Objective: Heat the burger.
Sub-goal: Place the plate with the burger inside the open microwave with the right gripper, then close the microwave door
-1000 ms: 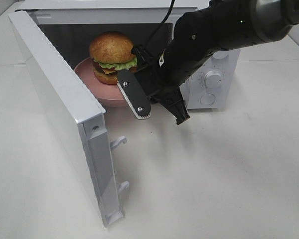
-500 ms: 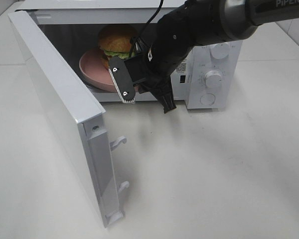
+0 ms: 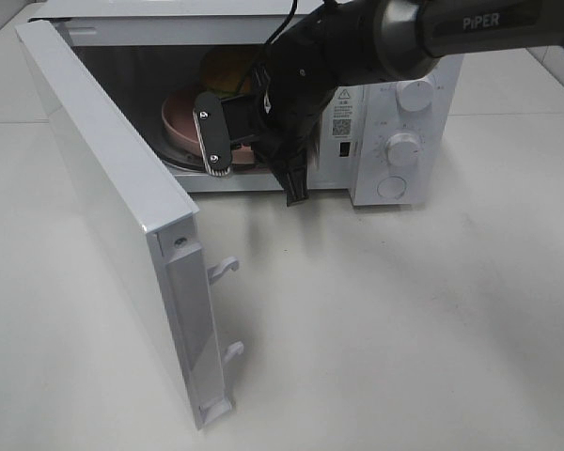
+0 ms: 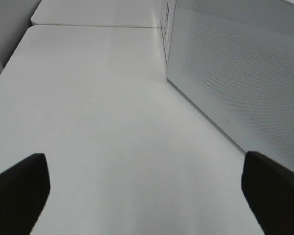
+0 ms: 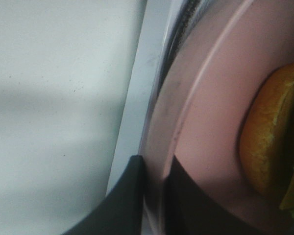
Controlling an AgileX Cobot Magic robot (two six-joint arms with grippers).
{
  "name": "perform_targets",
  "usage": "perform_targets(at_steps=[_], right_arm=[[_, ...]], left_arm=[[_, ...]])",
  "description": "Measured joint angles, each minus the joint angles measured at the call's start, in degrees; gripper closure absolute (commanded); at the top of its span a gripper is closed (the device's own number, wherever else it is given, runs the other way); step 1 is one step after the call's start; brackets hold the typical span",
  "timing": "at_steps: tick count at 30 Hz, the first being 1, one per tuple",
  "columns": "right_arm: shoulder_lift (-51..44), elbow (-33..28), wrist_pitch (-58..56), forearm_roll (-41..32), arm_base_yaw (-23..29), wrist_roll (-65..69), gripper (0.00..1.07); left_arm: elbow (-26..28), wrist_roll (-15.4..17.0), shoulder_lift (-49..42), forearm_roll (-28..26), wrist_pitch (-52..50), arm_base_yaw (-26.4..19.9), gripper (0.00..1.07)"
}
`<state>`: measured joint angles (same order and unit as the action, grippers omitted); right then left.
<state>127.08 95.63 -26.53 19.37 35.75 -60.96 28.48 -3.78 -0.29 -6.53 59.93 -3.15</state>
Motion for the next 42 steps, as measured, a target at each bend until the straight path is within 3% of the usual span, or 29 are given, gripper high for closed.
perform_targets(at_steps=[12,17,21,28,42], right_arm=[[2.06,3.04,-0.63,0.52,0.0,2.64,0.99],[2.06,3.04,-0.23,0.57,0.0,2.64,0.9],[2.01,3.9,1.32,1.03,0.23,2.64,0.73],[1.89,3.9,1.55,1.03,0.86,2.64,0.68],[-3.5,-6.47,1.43,-1.15,1.38,2.64,0.64]], left_arm=[[0.0,0.0,0.0,0.0,0.0,0.0,0.06],[0.0,0.0,0.0,0.0,0.0,0.0,0.06],[0.0,0.0,0.0,0.0,0.0,0.0,0.06],[0.0,0.0,0.0,0.0,0.0,0.0,0.06],[0.0,0.0,0.0,0.0,0.0,0.0,0.06]])
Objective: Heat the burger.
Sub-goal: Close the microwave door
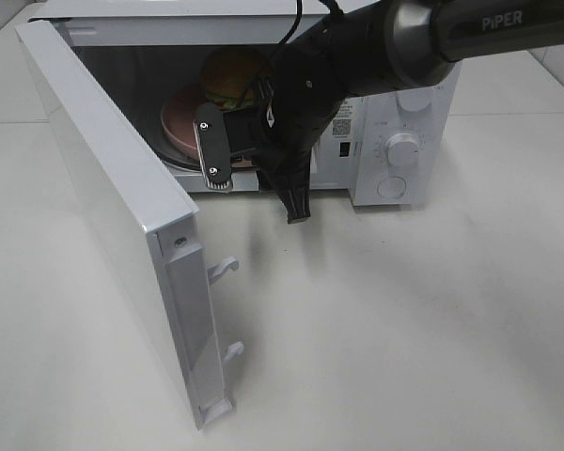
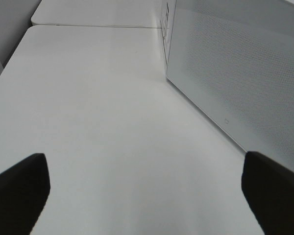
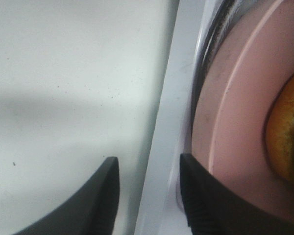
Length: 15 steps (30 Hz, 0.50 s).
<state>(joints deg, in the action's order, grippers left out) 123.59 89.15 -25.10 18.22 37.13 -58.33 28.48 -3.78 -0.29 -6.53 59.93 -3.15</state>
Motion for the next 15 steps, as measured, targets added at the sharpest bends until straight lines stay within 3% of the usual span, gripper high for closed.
perform_targets(at_steps=[9,15], right_arm=[[-4.18,-4.64,0.46,-2.06,0.29,0.17,0.53],[-9.0,-12.09,5.56,-2.64,0.29,0.4,0.44]], left_arm=[[0.0,0.0,0.0,0.0,0.0,0.0,0.06],[0.0,0.0,0.0,0.0,0.0,0.0,0.06]])
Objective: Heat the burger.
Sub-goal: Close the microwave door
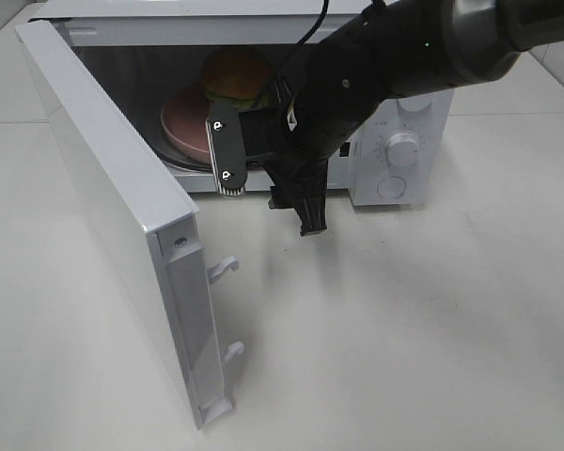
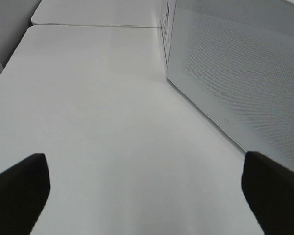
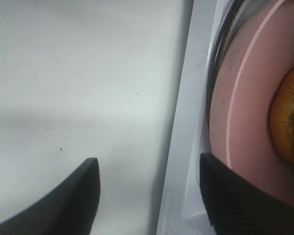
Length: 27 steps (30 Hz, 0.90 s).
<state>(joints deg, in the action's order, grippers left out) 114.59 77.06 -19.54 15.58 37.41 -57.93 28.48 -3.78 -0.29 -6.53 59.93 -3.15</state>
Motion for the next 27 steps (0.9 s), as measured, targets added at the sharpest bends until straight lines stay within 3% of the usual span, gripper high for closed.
perform_targets(at_steps=[2,5,17,27], right_arm=[[-2.29,-3.32,2.64,-0.17,0.0,1.38,0.34],[-4.35,-5.84,4.35,-0.06,0.0,2.86,0.3],[-11.86,-13.92,8.82,0.86,-0.11,9.05,0.31],[-20.74,-20.86,9.63,0.92,-3.61,21.37,0.31]], left_arm=[[0.0,0.0,0.0,0.0,0.0,0.0,0.06],[0.0,0.0,0.0,0.0,0.0,0.0,0.06],[0.0,0.0,0.0,0.0,0.0,0.0,0.06],[0.0,0.0,0.0,0.0,0.0,0.0,0.06]])
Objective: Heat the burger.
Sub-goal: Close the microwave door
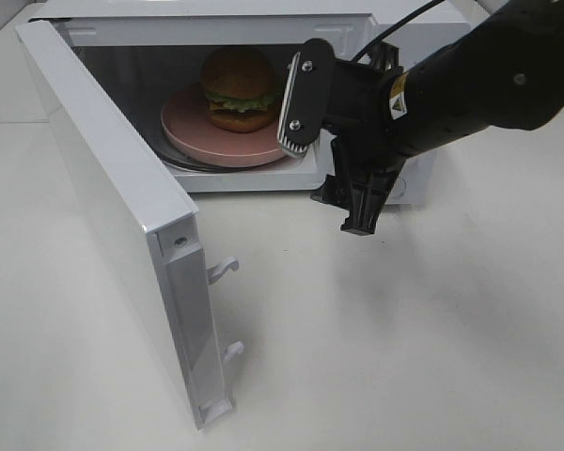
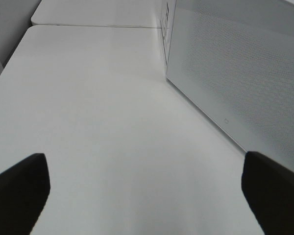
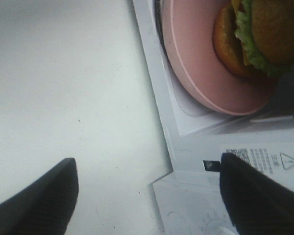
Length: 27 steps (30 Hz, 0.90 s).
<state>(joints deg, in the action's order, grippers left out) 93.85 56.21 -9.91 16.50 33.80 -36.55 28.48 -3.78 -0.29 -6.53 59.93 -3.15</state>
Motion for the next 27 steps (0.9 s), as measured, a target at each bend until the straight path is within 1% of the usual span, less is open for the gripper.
perform_targets(at_steps=[2,3,4,5,6,7,8,9,10,11,12,14,15,16,18,19,20,21,22,23,24,26,27], right_arm=[[-0.86,-0.52,0.0,0.0,-0.29,2.12,0.31],[-2.41,-1.38,0.0,0.0,-0.74,6.47,0.31],[-2.41,-1.38,0.0,0.0,-0.74,6.47,0.31],[-4.13,-2.29,-0.17,0.0,-1.26,11.69,0.31],[-4.13,-2.29,-0.17,0.0,-1.26,11.69,0.31],[-4.93,-2.69,-0.63,0.0,-1.38,14.95,0.31],[-6.36,-3.09,-2.23,0.0,-1.38,21.72,0.31],[-6.36,-3.09,-2.23,0.0,-1.38,21.72,0.31],[-6.93,-3.15,-3.09,0.0,-1.38,24.29,0.31],[-8.14,-3.21,-5.67,-0.11,-1.38,30.19,0.31],[-8.14,-3.21,-5.67,-0.11,-1.38,30.19,0.31],[-9.68,-3.21,-10.6,-0.92,-1.38,35.47,0.31],[-9.68,-3.21,-10.6,-0.92,-1.38,35.47,0.31],[-10.83,-3.21,-14.61,-2.64,-1.38,37.24,0.31],[-11.23,-3.21,-16.27,-3.5,-1.38,37.76,0.31],[-12.15,-3.21,-20.23,-4.81,-1.38,38.22,0.31],[-12.15,-3.21,-20.23,-4.81,-1.38,38.22,0.31],[-12.95,-3.21,-24.58,-5.5,-1.38,38.67,0.31],[-13.35,-3.21,-26.64,-5.61,-1.38,39.25,0.31],[-13.35,-3.21,-26.64,-5.61,-1.38,39.25,0.31],[-14.32,-3.32,-29.91,-5.73,-1.38,40.11,0.31],[-14.78,-3.32,-31.63,-5.79,-1.38,40.68,0.31],[-15.99,-3.32,-34.43,-5.84,-1.38,41.42,0.31]], left_arm=[[0.0,0.0,0.0,0.0,0.0,0.0,0.06],[0.0,0.0,0.0,0.0,0.0,0.0,0.06],[0.0,0.0,0.0,0.0,0.0,0.0,0.06],[0.0,0.0,0.0,0.0,0.0,0.0,0.06],[0.0,0.0,0.0,0.0,0.0,0.0,0.06],[0.0,0.0,0.0,0.0,0.0,0.0,0.06],[0.0,0.0,0.0,0.0,0.0,0.0,0.06],[0.0,0.0,0.0,0.0,0.0,0.0,0.06],[0.0,0.0,0.0,0.0,0.0,0.0,0.06],[0.0,0.0,0.0,0.0,0.0,0.0,0.06],[0.0,0.0,0.0,0.0,0.0,0.0,0.06],[0.0,0.0,0.0,0.0,0.0,0.0,0.06],[0.0,0.0,0.0,0.0,0.0,0.0,0.06],[0.0,0.0,0.0,0.0,0.0,0.0,0.06],[0.0,0.0,0.0,0.0,0.0,0.0,0.06],[0.0,0.0,0.0,0.0,0.0,0.0,0.06],[0.0,0.0,0.0,0.0,0.0,0.0,0.06],[0.0,0.0,0.0,0.0,0.0,0.0,0.06],[0.0,0.0,0.0,0.0,0.0,0.0,0.06],[0.0,0.0,0.0,0.0,0.0,0.0,0.06],[0.0,0.0,0.0,0.0,0.0,0.0,0.06],[0.0,0.0,0.0,0.0,0.0,0.0,0.06],[0.0,0.0,0.0,0.0,0.0,0.0,0.06]])
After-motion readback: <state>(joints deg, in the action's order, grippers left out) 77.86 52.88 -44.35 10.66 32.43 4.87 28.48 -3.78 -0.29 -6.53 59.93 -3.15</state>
